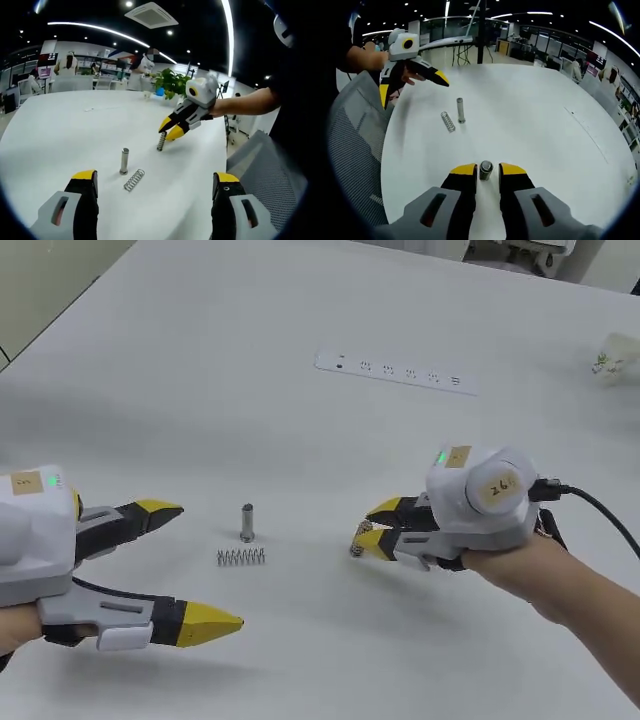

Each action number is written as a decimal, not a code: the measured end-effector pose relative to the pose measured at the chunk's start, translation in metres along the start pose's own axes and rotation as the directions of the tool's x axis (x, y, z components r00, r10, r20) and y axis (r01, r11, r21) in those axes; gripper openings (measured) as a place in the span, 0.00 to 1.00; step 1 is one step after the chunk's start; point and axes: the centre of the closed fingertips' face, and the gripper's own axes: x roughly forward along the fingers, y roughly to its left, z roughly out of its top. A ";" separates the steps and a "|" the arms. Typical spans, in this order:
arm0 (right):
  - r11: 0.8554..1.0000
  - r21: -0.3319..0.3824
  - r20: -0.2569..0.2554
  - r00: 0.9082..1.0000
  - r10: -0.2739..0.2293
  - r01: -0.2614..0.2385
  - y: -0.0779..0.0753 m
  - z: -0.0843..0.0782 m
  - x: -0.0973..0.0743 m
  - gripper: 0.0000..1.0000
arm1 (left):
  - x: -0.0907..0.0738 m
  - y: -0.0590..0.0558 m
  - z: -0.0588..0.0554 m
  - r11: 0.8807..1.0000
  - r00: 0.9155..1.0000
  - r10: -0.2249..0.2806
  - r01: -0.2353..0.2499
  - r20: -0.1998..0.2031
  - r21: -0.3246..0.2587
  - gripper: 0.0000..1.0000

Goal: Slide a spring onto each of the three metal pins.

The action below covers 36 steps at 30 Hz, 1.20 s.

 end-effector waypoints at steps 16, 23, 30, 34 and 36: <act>1.000 0.003 0.050 0.999 -0.015 0.014 0.004 0.014 -0.013 0.15 | -0.001 0.002 -0.001 1.000 1.000 0.000 0.000 0.001 0.002 0.92; 1.000 -0.004 0.090 0.996 -0.006 0.006 0.009 0.026 -0.024 0.15 | -0.001 0.002 -0.001 1.000 1.000 -0.002 0.002 0.001 0.000 0.92; 0.999 -0.026 0.113 0.993 0.025 -0.022 0.022 0.039 -0.026 0.15 | 0.000 0.002 -0.001 1.000 1.000 -0.003 0.003 0.004 0.001 0.92; 0.998 -0.050 0.110 0.993 0.048 -0.042 0.030 0.042 -0.022 0.15 | 0.000 0.001 -0.001 1.000 1.000 -0.004 0.004 0.002 0.001 0.91; 0.997 -0.064 0.103 0.993 0.059 -0.053 0.034 0.043 -0.019 0.14 | -0.001 0.001 -0.001 1.000 1.000 -0.003 0.003 0.003 0.000 0.91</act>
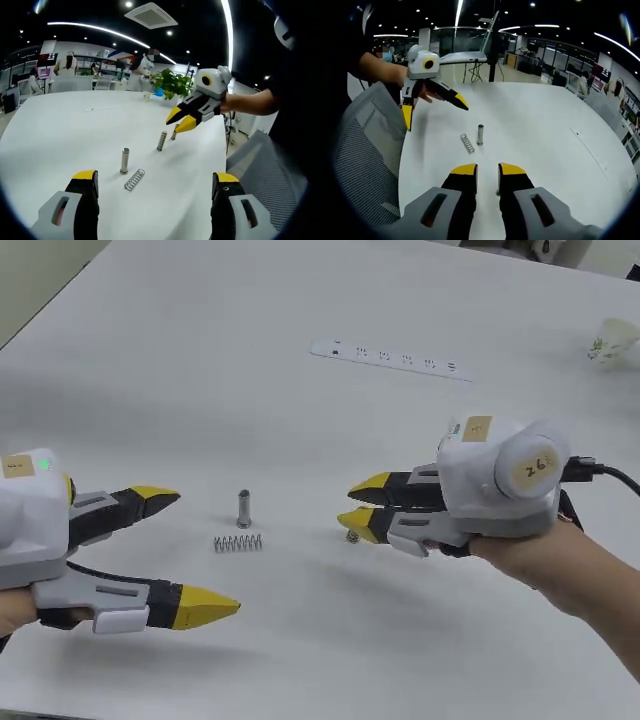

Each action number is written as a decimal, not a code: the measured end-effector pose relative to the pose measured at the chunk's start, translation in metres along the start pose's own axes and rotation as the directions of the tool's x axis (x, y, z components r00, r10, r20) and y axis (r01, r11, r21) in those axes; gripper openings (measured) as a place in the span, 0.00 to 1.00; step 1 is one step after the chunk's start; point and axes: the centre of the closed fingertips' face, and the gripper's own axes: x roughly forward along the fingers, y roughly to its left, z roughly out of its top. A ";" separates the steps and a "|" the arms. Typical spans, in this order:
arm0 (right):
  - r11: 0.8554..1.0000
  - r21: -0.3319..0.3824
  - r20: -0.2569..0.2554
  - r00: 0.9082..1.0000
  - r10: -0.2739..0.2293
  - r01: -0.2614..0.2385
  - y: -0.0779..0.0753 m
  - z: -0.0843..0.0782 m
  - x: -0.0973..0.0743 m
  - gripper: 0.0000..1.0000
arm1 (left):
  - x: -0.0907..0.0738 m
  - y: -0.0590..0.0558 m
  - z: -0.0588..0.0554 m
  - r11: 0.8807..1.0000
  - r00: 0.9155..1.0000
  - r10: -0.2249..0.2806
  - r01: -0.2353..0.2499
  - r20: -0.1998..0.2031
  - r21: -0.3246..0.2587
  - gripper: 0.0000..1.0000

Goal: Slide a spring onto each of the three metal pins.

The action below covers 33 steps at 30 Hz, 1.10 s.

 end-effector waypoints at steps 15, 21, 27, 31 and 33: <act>0.982 -0.138 -0.062 0.991 0.121 -0.128 0.029 0.016 0.034 0.14 | -0.003 0.002 -0.004 1.000 1.000 0.003 -0.003 -0.007 -0.005 0.91; 0.969 -0.183 -0.092 0.984 0.153 -0.168 0.035 0.020 0.047 0.14 | -0.003 0.002 -0.006 1.000 1.000 -0.003 0.002 -0.012 -0.008 0.90; 0.954 -0.219 -0.127 0.975 0.180 -0.204 0.041 0.021 0.058 0.13 | -0.003 0.003 -0.008 1.000 1.000 0.000 0.000 -0.010 -0.011 0.90; 0.948 -0.224 -0.151 0.969 0.195 -0.226 0.042 0.019 0.068 0.13 | -0.004 0.003 -0.008 1.000 1.000 -0.001 0.000 -0.014 -0.012 0.90; 0.944 -0.228 -0.165 0.965 0.202 -0.237 0.043 0.018 0.074 0.13 | -0.004 0.003 -0.008 1.000 1.000 0.000 0.000 -0.014 -0.012 0.90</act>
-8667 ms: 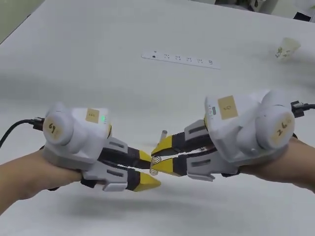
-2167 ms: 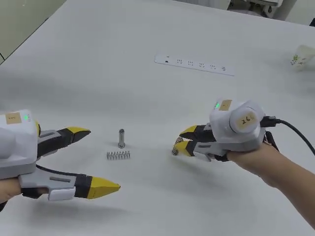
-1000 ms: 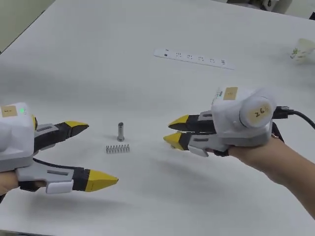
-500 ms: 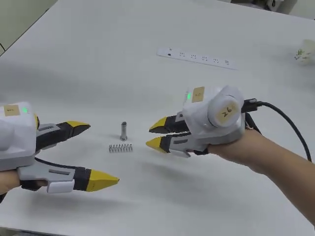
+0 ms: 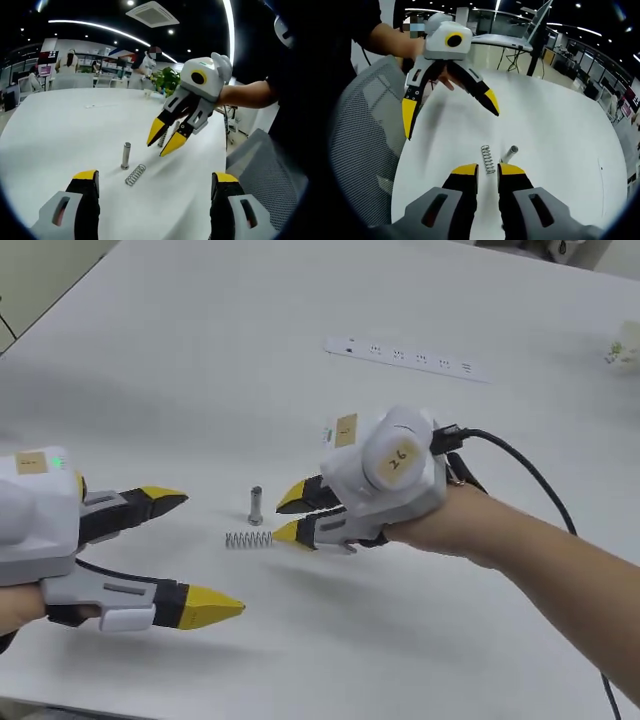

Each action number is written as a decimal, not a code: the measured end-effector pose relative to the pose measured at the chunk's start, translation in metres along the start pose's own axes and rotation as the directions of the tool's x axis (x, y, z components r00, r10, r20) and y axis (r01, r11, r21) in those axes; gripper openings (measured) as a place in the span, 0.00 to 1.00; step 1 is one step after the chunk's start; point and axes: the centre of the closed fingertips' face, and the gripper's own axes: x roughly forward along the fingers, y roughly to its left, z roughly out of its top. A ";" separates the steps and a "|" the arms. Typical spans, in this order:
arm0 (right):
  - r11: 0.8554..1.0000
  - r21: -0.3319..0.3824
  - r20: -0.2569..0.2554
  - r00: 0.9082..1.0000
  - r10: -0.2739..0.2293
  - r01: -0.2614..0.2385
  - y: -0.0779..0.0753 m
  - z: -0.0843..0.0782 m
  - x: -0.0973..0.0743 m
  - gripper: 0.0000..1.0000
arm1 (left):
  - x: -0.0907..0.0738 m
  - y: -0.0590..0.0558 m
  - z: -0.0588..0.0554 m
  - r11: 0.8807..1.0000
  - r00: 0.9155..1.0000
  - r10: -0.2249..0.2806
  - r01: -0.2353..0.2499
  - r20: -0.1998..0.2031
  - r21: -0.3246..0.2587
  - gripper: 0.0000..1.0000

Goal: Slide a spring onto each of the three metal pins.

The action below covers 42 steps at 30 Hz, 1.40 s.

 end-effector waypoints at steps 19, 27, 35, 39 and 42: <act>0.999 0.006 -0.079 0.996 0.032 -0.031 0.002 -0.012 0.038 0.12 | -0.001 0.000 -0.003 1.000 1.000 0.004 -0.004 -0.001 -0.004 0.89; 0.999 0.028 -0.109 0.993 0.043 -0.040 0.004 -0.022 0.049 0.10 | 0.000 -0.002 -0.003 1.000 1.000 0.000 0.000 -0.003 -0.005 0.88; 0.999 0.025 -0.103 0.993 0.048 -0.045 0.007 -0.023 0.049 0.08 | -0.002 -0.001 -0.004 1.000 1.000 0.005 -0.005 -0.009 -0.005 0.88; 0.998 0.052 -0.070 0.997 0.036 -0.032 0.008 -0.019 0.039 0.08 | -0.001 -0.003 -0.001 1.000 1.000 0.000 0.000 -0.007 -0.001 0.88; 0.998 0.047 -0.059 0.998 0.034 -0.031 0.010 -0.017 0.029 0.08 | 0.001 -0.006 0.001 1.000 1.000 -0.009 0.009 -0.008 0.007 0.88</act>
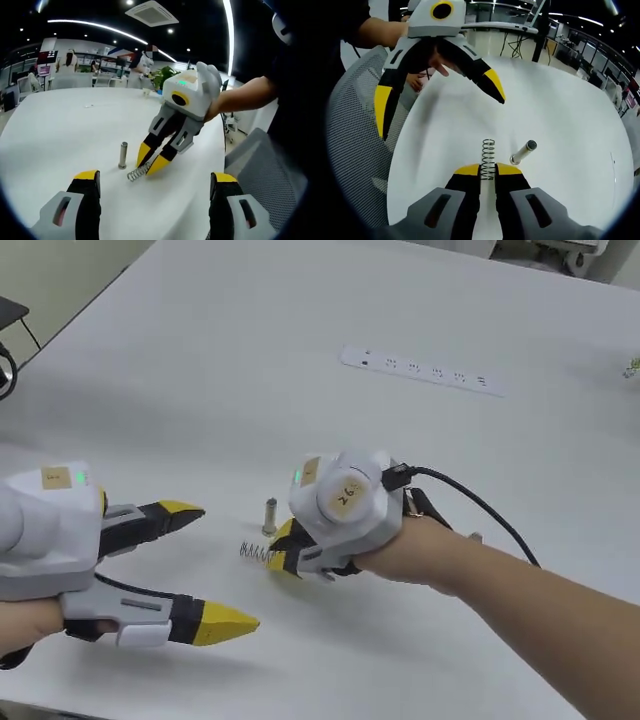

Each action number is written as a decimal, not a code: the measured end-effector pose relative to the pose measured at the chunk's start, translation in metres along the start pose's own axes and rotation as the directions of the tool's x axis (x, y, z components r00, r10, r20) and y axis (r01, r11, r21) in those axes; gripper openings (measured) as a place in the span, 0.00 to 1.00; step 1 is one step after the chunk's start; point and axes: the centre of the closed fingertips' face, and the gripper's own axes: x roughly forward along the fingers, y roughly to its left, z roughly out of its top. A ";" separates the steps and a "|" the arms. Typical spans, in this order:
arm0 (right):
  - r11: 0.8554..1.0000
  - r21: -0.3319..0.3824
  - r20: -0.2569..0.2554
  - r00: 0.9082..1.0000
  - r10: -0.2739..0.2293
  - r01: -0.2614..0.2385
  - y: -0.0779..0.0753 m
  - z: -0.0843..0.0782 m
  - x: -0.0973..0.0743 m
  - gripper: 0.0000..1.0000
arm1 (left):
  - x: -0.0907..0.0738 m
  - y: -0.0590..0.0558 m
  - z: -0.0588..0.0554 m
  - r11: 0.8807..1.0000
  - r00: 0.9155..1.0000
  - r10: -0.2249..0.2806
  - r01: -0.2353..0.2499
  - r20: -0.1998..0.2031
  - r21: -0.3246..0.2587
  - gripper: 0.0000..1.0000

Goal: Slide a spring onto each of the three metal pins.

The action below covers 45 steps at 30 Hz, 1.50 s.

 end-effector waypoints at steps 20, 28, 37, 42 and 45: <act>0.999 0.012 0.021 0.999 -0.035 0.035 0.011 -0.020 -0.061 0.08 | 0.009 -0.014 0.006 0.998 0.998 -0.057 0.057 -0.017 0.022 0.82; 0.999 0.017 0.005 0.999 -0.037 0.037 0.016 -0.035 -0.072 0.08 | 0.011 -0.018 0.006 0.997 0.997 -0.077 0.078 -0.025 0.027 0.80; 0.998 0.026 -0.008 0.999 -0.054 0.054 0.018 -0.046 -0.082 0.08 | 0.016 -0.026 0.002 0.992 0.992 -0.118 0.120 -0.043 0.025 0.74; 0.998 0.012 -0.020 0.998 -0.054 0.054 0.019 -0.049 -0.084 0.08 | 0.022 -0.033 0.004 0.989 0.988 -0.146 0.147 -0.049 0.033 0.72; 0.999 -0.002 -0.020 0.998 -0.052 0.052 0.020 -0.048 -0.085 0.08 | 0.025 -0.037 0.003 0.984 0.983 -0.171 0.174 -0.063 0.043 0.70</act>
